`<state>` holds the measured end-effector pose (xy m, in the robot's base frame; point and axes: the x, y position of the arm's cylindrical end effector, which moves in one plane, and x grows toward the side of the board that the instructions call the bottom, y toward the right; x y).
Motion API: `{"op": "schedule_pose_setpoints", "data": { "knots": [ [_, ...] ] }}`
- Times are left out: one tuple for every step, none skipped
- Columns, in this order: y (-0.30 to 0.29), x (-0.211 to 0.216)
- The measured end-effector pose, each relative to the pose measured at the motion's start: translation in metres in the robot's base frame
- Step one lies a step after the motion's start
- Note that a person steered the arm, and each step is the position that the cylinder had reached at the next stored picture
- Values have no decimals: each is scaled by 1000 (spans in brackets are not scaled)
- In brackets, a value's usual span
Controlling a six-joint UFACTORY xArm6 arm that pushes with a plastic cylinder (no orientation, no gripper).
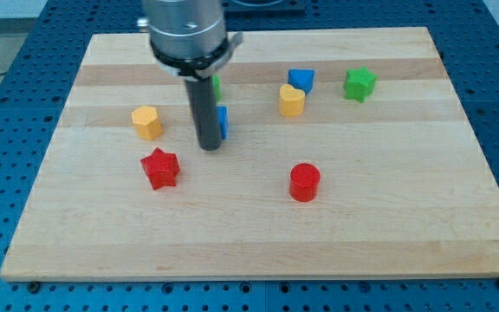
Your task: Place yellow heart diagonally to the green star
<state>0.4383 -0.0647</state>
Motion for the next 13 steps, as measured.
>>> {"op": "schedule_pose_setpoints", "data": {
  "knots": [
    [-17, -27],
    [-6, -33],
    [30, -29],
    [65, -50],
    [47, -70],
    [-13, -54],
    [-39, -37],
    [-76, -46],
    [-109, -74],
    [-120, -95],
    [-51, -73],
    [27, -55],
    [39, -81]
  ]
}}
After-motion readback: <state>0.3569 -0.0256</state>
